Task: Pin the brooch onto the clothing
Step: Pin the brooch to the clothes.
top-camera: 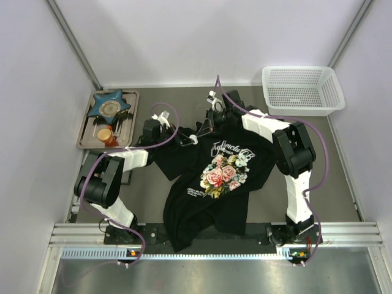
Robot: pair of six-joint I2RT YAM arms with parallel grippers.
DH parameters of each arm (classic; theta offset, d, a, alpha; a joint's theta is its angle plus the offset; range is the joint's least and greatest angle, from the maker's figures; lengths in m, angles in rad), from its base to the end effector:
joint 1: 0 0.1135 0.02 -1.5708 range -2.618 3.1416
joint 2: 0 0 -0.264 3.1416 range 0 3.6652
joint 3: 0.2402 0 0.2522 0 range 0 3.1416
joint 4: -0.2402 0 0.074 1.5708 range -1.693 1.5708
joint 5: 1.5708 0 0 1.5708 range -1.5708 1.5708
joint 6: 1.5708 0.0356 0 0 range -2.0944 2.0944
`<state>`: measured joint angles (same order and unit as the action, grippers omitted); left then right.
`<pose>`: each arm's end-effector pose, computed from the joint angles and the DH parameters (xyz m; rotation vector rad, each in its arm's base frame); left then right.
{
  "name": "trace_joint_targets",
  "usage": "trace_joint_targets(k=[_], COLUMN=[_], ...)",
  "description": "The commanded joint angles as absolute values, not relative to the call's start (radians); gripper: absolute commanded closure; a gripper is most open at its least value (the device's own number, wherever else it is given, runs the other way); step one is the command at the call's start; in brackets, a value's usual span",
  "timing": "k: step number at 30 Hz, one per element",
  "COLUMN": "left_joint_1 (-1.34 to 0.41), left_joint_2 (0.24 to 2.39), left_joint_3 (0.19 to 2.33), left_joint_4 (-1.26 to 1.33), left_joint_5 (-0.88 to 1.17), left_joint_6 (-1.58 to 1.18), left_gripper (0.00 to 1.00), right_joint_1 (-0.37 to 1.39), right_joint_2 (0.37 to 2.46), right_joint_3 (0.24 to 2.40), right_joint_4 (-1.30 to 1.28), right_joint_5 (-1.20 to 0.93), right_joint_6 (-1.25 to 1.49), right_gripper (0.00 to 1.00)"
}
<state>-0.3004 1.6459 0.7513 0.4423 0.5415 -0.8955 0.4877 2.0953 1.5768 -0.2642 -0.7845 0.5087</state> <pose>0.3135 -0.1163 0.1776 -0.2762 2.1888 -1.2645 0.3990 0.2401 0.2028 -0.3974 2.4653 1.3833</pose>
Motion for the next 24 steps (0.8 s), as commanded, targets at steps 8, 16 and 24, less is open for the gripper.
trace_joint_targets(k=[8,16,24], left_joint_1=[-0.276,-0.281,-0.299], left_joint_2=[1.635,1.657,1.672], left_joint_3=[0.758,0.776,0.801], left_joint_4=[0.448,0.451,0.457], left_joint_5=[0.512,0.529,0.557], left_joint_6=[-0.899,-0.897,-0.882], left_gripper=[1.0,1.0,1.0], right_joint_1=[0.474,0.476,0.474], right_joint_2=[2.029,2.033,2.04], right_joint_3=[1.559,1.56,1.569], right_joint_4=[-0.216,-0.216,-0.213], right_joint_5=[-0.844,-0.85,-0.85], right_joint_6=[0.488,0.492,0.499], right_gripper=[1.0,1.0,1.0])
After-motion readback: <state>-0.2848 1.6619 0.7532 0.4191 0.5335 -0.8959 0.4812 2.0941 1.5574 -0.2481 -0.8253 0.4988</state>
